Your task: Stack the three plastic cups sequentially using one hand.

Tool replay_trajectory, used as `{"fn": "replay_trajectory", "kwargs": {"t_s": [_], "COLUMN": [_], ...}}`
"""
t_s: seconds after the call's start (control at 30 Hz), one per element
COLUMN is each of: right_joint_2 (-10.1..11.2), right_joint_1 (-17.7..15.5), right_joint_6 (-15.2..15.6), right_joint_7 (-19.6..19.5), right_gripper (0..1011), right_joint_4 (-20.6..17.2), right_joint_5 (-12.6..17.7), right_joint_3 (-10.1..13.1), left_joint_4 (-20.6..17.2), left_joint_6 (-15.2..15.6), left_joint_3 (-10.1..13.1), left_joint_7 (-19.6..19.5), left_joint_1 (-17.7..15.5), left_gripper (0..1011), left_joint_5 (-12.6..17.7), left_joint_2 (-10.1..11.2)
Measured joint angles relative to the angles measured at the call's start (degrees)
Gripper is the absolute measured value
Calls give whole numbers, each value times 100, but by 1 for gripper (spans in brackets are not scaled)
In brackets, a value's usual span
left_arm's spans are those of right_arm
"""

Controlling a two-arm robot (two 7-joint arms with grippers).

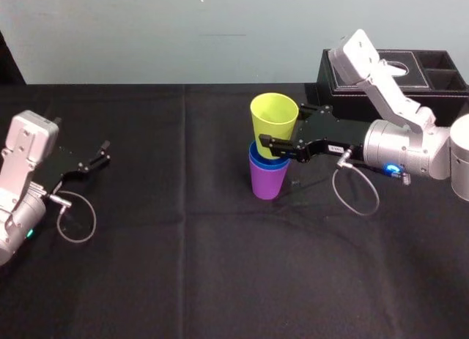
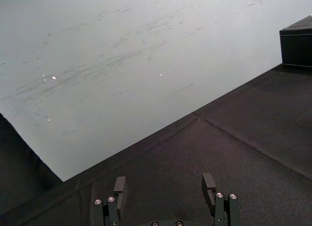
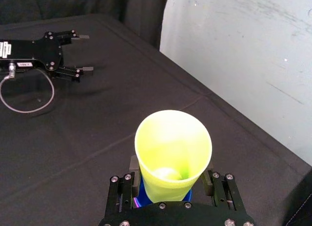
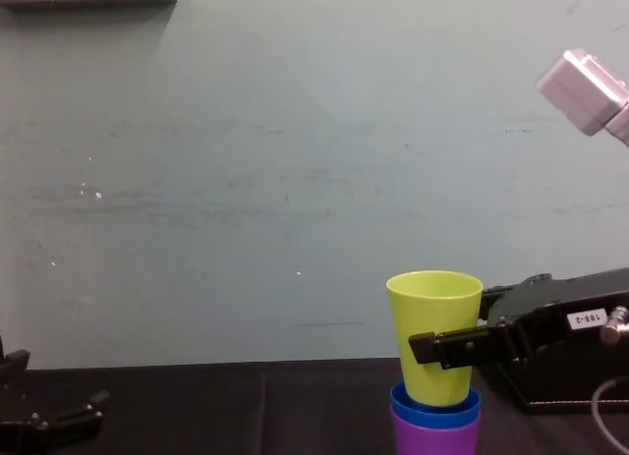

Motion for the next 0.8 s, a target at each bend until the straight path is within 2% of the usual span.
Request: {"fn": "replay_trajectory", "kwargs": {"t_s": [0.8], "right_joint_2": [-89], "right_joint_1": [17], "right_joint_6": [-74], "right_joint_7": [72], "right_gripper": [719], "right_joint_4": [244], "right_joint_5": [-39], "right_joint_3": [-84], "left_joint_4": [0], "left_joint_6": [0], "left_joint_3": [0], "left_joint_7": [0], "left_joint_1": [0], "left_gripper": [1011], "left_joint_5": [0], "left_joint_2": [0]}}
